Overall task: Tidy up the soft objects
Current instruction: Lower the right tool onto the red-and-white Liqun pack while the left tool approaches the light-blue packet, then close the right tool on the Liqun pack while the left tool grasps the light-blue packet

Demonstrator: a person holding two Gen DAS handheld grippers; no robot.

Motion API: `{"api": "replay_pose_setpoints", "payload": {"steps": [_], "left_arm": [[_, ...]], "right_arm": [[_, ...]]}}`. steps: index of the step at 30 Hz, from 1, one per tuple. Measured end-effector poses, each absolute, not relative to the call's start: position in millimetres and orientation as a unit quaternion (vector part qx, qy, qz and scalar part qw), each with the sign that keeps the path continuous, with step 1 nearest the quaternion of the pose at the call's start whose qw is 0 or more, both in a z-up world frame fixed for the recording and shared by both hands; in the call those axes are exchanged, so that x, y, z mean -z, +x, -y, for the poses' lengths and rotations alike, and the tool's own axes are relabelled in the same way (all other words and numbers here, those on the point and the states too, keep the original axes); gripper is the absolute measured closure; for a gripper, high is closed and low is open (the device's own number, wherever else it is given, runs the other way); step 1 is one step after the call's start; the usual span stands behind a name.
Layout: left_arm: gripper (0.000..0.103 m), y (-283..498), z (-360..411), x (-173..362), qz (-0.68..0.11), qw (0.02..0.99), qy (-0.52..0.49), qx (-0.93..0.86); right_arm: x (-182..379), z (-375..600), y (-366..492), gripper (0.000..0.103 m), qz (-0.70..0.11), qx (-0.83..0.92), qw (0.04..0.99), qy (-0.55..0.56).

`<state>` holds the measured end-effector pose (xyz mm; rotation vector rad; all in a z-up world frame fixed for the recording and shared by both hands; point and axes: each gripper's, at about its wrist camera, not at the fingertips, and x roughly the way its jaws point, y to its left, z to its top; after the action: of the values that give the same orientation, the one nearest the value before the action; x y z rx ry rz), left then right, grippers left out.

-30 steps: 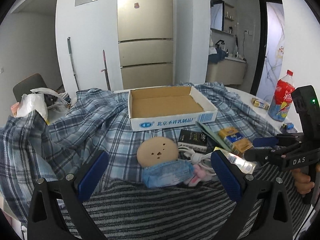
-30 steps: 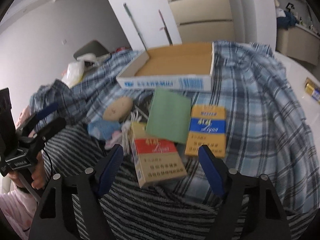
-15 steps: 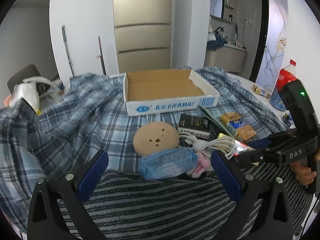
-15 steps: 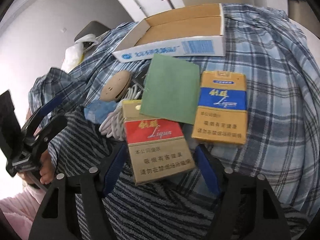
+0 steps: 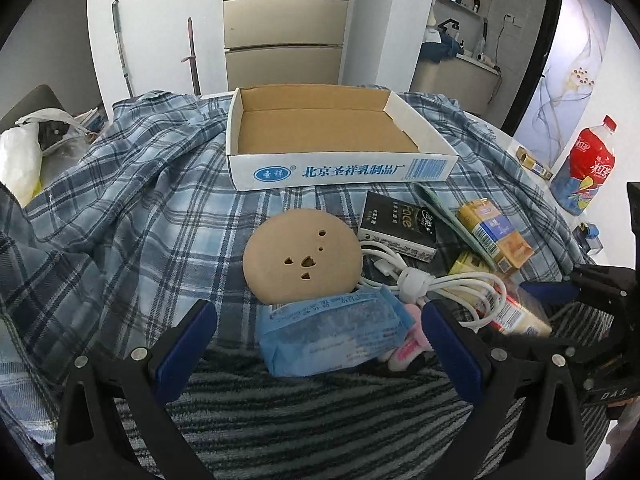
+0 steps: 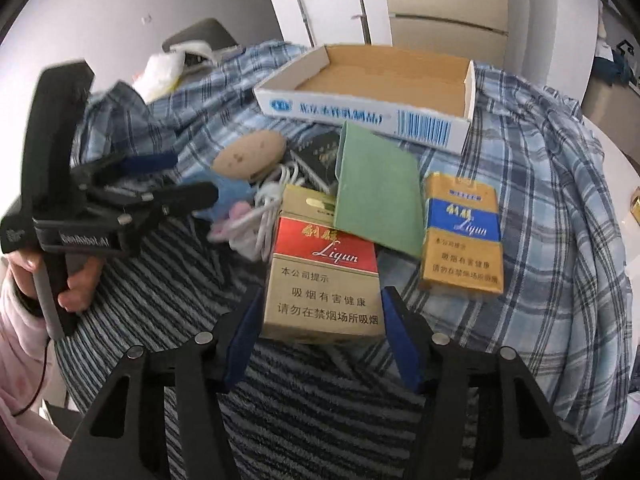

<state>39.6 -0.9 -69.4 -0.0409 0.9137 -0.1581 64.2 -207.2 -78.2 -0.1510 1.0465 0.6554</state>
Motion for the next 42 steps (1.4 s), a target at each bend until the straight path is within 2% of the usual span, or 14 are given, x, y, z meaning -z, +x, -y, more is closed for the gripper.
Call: {"api": "replay_pose_setpoints", "payload": {"steps": [8, 10, 12, 13, 15, 23, 24, 25, 28, 30, 33, 42], "left_arm": [[0.001, 49, -1, 80, -0.467, 0.88, -0.031, 0.083], [0.007, 48, -2, 79, -0.465, 0.88, -0.037, 0.091], [0.018, 48, -2, 80, -0.465, 0.879, -0.039, 0.1], [0.019, 47, -2, 79, -0.463, 0.88, -0.039, 0.101], [0.027, 43, -4, 76, -0.45, 0.886, -0.045, 0.103], [0.039, 32, -11, 64, -0.414, 0.899, -0.069, 0.129], [0.06, 28, -9, 60, -0.404, 0.903, -0.063, 0.132], [0.073, 24, -8, 57, -0.393, 0.908, -0.056, 0.13], [0.075, 16, -5, 47, -0.368, 0.917, -0.053, 0.142], [0.091, 13, -5, 44, -0.356, 0.921, -0.05, 0.147], [0.097, 7, -2, 38, -0.34, 0.926, -0.042, 0.156], [0.099, -20, 1, 15, -0.294, 0.943, -0.005, 0.158]], "right_arm": [[87, 213, 91, 0.041, -0.536, -0.311, 0.784, -0.009], [91, 212, 95, 0.041, -0.549, -0.31, 0.776, 0.005], [91, 211, 96, 0.044, -0.549, -0.315, 0.774, 0.013], [91, 209, 97, 0.045, -0.551, -0.316, 0.772, 0.015], [90, 208, 94, 0.046, -0.547, -0.319, 0.774, 0.014], [67, 206, 64, 0.047, -0.498, -0.293, 0.816, -0.027], [62, 206, 59, 0.047, -0.486, -0.285, 0.826, -0.036], [58, 206, 55, 0.047, -0.473, -0.277, 0.835, -0.046], [44, 204, 43, 0.047, -0.432, -0.252, 0.863, -0.072], [37, 201, 37, 0.047, -0.416, -0.246, 0.872, -0.079], [28, 198, 30, 0.047, -0.401, -0.249, 0.877, -0.082], [1, 194, 10, 0.047, -0.331, -0.228, 0.91, -0.098]]}}
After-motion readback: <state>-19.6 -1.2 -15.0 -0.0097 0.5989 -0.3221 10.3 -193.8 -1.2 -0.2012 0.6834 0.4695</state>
